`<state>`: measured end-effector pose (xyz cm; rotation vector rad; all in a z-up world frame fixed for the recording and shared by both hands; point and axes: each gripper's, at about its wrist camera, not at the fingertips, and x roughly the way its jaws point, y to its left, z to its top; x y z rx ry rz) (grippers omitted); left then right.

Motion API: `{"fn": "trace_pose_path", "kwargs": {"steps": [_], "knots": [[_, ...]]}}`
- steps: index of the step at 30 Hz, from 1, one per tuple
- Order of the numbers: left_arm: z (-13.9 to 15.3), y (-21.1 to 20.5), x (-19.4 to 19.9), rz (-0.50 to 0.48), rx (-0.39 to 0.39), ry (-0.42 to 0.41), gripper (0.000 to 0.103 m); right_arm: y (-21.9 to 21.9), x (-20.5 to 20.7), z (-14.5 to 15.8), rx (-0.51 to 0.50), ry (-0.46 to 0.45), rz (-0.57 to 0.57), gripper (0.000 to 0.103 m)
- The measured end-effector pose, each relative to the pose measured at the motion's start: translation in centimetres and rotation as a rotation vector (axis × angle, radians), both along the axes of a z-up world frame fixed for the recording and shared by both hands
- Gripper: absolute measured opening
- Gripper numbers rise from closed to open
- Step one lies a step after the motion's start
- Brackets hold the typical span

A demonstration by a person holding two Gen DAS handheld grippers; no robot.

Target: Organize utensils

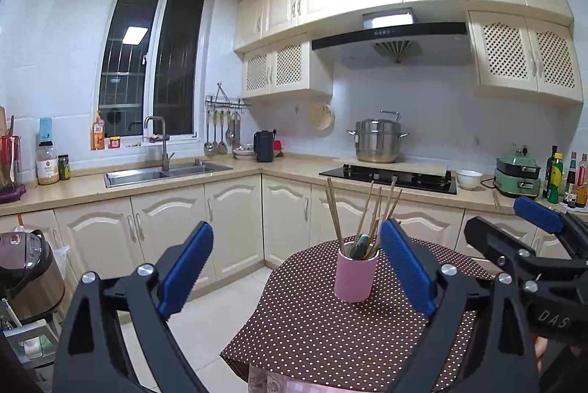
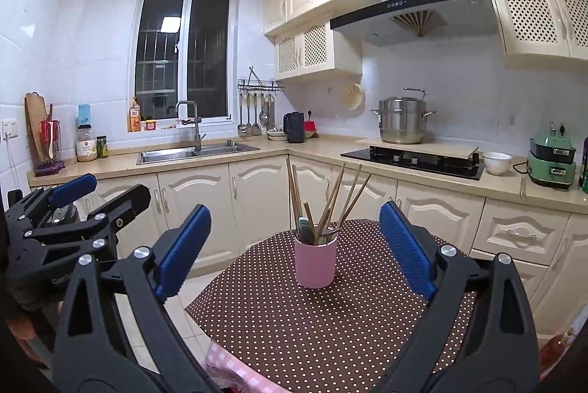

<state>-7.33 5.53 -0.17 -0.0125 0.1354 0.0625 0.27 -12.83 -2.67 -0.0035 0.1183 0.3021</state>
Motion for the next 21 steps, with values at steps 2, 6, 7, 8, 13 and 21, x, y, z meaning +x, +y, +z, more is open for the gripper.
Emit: {"fn": "trace_pose_path", "kwargs": {"steps": [2, 6, 7, 8, 13, 21], "knots": [[0.2, -0.1, -0.3, 0.002, 0.004, -0.011, 0.091, 0.1, -0.4, 0.2, -0.006, -0.014, -0.011, 0.092], [0.5, -0.1, -0.6, 0.002, 0.015, -0.035, 0.091, 0.1, -1.0, 0.3, -0.002, -0.028, -0.012, 0.092], [0.6, -0.2, -0.8, 0.002, 0.018, -0.041, 0.091, 0.2, -1.1, 0.4, -0.001, -0.032, -0.013, 0.092], [0.7, -0.2, -0.9, 0.004, 0.018, -0.050, 0.091, 0.2, -1.2, 0.5, -0.001, -0.035, -0.014, 0.092], [1.1, 0.0, -1.4, -0.009, 0.004, -0.074, 0.091, 0.2, -1.7, 0.7, -0.004, -0.048, -0.015, 0.093], [1.7, -0.3, -1.1, -0.007, 0.016, -0.095, 0.091, 0.2, -1.5, 1.1, -0.010, -0.056, -0.022, 0.093]]}}
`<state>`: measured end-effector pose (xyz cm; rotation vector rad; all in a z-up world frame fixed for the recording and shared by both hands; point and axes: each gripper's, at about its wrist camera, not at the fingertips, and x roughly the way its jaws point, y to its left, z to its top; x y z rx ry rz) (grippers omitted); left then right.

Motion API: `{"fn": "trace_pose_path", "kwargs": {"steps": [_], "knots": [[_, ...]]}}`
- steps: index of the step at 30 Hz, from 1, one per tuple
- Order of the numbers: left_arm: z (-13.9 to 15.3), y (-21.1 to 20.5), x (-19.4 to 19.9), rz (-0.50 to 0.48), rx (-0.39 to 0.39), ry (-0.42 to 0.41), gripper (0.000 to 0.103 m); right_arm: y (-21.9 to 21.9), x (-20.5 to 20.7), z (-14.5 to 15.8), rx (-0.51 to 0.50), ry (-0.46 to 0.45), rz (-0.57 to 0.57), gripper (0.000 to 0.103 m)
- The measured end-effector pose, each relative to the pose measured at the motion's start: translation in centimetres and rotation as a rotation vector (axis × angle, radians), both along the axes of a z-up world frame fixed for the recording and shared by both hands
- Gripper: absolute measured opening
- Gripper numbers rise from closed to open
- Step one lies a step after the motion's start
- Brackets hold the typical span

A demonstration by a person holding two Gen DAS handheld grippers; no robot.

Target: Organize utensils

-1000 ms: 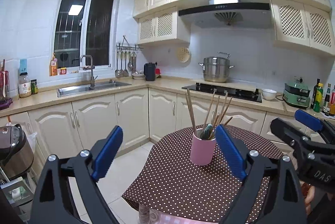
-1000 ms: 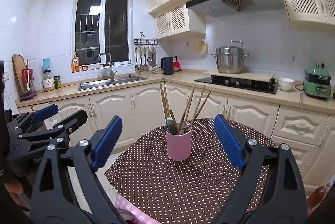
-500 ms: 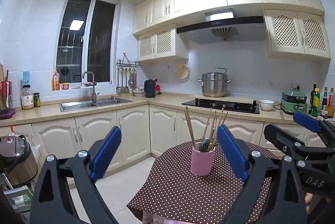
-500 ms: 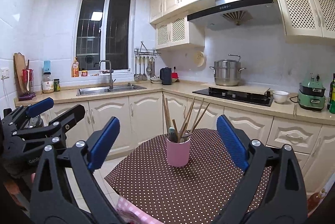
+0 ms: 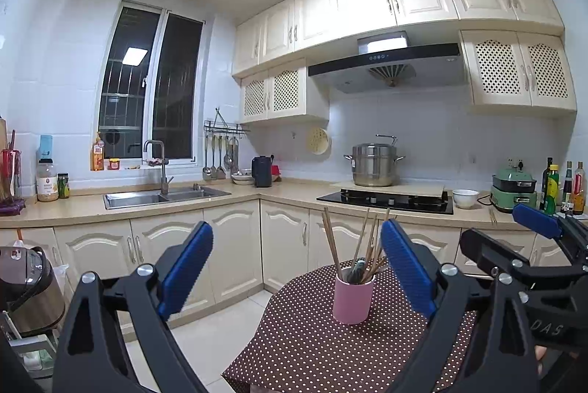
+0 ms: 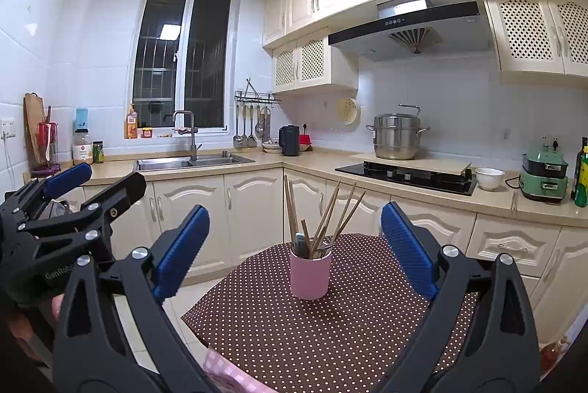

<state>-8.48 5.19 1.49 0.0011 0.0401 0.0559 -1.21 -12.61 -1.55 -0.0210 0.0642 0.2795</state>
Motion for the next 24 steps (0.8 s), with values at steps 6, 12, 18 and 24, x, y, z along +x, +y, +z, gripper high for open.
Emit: {"fn": "trace_pose_path", "kwargs": {"steps": [6, 12, 18, 24], "knots": [[0.1, -0.1, 1.1, -0.004, 0.008, 0.017, 0.091, -0.2, 0.6, 0.0, 0.007, 0.009, 0.001, 0.093], [-0.2, -0.5, 1.9, -0.010, 0.012, 0.024, 0.091, -0.2, 1.5, 0.0, 0.008, 0.019, -0.002, 0.093], [-0.1, -0.9, 2.6, -0.007, 0.018, 0.027, 0.091, -0.5, 2.1, 0.1, 0.017, 0.030, -0.002, 0.093], [-0.3, -1.0, 2.7, -0.005, 0.020, 0.031, 0.091, -0.5, 2.4, 0.1, 0.021, 0.028, 0.003, 0.093]]}}
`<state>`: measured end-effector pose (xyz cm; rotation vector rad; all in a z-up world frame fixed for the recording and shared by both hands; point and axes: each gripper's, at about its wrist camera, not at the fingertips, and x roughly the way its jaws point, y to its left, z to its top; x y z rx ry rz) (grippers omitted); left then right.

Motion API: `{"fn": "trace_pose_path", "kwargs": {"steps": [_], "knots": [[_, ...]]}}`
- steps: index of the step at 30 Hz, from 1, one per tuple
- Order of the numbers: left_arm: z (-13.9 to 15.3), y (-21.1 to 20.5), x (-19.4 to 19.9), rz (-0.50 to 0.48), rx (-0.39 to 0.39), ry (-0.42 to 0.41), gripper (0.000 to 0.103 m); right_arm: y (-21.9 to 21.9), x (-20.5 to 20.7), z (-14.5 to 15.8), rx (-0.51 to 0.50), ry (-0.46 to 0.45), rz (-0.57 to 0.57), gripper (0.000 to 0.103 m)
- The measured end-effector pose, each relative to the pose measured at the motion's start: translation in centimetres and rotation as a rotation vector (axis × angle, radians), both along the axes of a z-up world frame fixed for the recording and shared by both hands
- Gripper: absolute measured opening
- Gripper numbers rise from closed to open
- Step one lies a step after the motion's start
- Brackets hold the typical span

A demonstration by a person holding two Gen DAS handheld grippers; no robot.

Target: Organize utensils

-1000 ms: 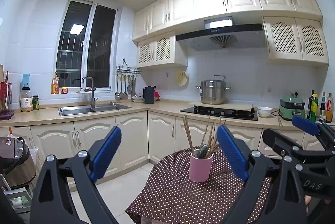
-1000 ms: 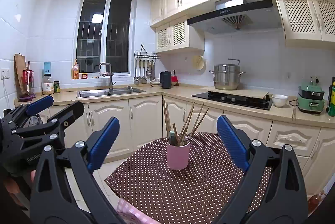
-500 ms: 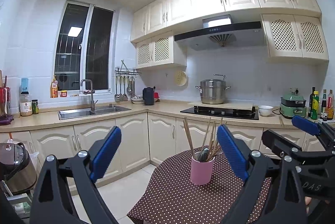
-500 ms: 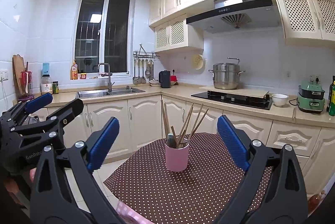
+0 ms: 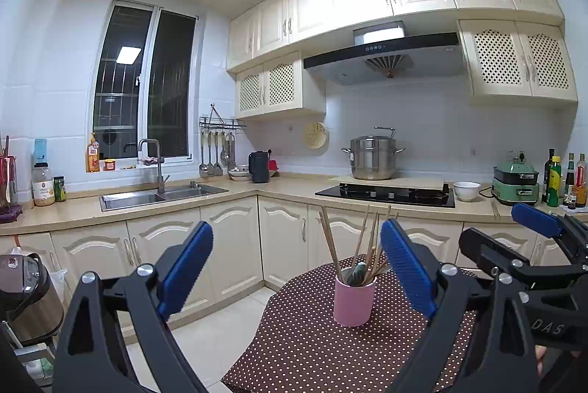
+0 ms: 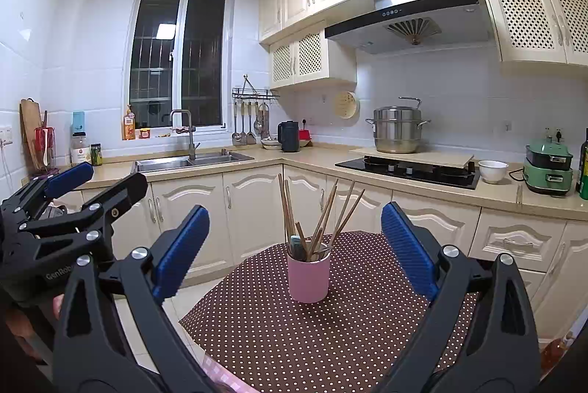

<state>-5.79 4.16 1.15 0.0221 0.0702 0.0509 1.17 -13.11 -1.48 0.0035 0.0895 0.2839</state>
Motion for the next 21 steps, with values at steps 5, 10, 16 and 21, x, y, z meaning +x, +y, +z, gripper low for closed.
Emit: {"fn": "trace_pose_path", "kwargs": {"steps": [5, 10, 16, 21], "knots": [[0.2, -0.2, 0.2, -0.003, 0.003, 0.004, 0.091, -0.2, 0.1, -0.1, 0.004, 0.004, -0.001, 0.093], [0.3, -0.4, 0.6, -0.010, 0.001, 0.010, 0.091, -0.4, 0.3, -0.1, 0.008, 0.008, -0.003, 0.093], [0.4, -0.5, 1.0, -0.012, 0.005, 0.015, 0.091, -0.6, 0.6, -0.1, 0.010, 0.015, -0.005, 0.093], [0.4, -0.6, 1.6, -0.015, 0.013, 0.019, 0.091, -0.9, 1.1, -0.2, 0.020, 0.024, -0.003, 0.093]]}}
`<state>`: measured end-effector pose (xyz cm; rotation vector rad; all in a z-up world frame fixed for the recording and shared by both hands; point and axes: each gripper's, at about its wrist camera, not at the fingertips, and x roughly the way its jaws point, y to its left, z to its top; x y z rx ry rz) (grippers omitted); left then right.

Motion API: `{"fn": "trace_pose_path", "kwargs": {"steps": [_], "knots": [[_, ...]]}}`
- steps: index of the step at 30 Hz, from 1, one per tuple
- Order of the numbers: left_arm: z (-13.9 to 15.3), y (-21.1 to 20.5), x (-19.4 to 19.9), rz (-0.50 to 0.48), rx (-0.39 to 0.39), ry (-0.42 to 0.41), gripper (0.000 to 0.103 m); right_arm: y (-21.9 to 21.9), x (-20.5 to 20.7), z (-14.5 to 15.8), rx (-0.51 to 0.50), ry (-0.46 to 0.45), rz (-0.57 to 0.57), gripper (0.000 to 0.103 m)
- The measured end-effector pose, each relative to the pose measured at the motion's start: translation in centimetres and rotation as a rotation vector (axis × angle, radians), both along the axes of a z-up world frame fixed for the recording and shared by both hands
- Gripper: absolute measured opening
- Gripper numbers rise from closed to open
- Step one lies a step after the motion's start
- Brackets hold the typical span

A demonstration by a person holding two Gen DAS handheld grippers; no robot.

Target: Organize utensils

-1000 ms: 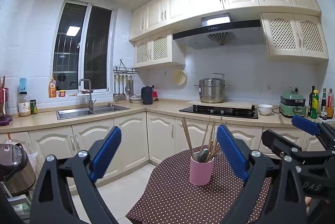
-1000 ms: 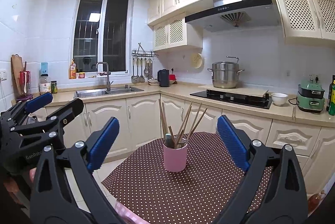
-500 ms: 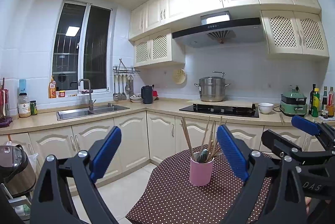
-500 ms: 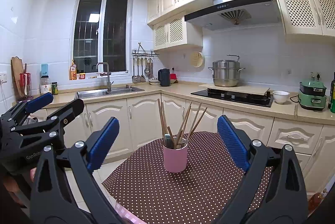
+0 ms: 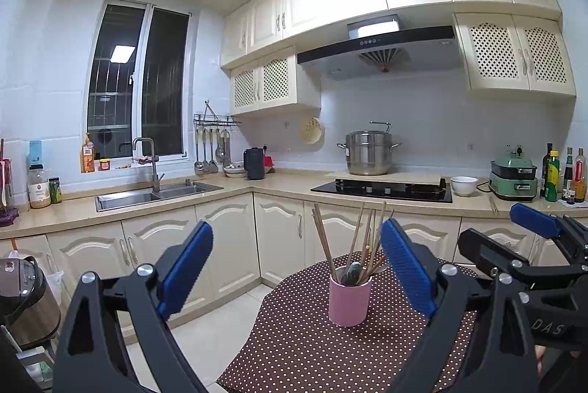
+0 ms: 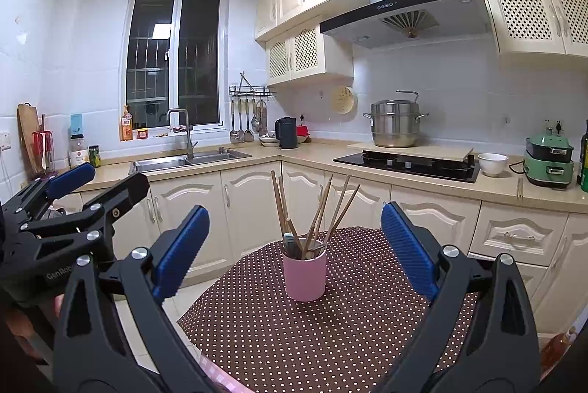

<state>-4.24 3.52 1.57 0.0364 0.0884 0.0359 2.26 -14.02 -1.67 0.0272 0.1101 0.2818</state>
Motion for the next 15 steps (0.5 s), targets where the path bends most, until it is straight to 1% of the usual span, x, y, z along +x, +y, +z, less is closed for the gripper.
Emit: {"fn": "trace_pose_path", "kwargs": {"steps": [15], "knots": [[-0.2, -0.3, 1.3, 0.004, 0.015, 0.014, 0.091, -0.3, 1.4, -0.5, 0.014, 0.017, 0.002, 0.094]]}}
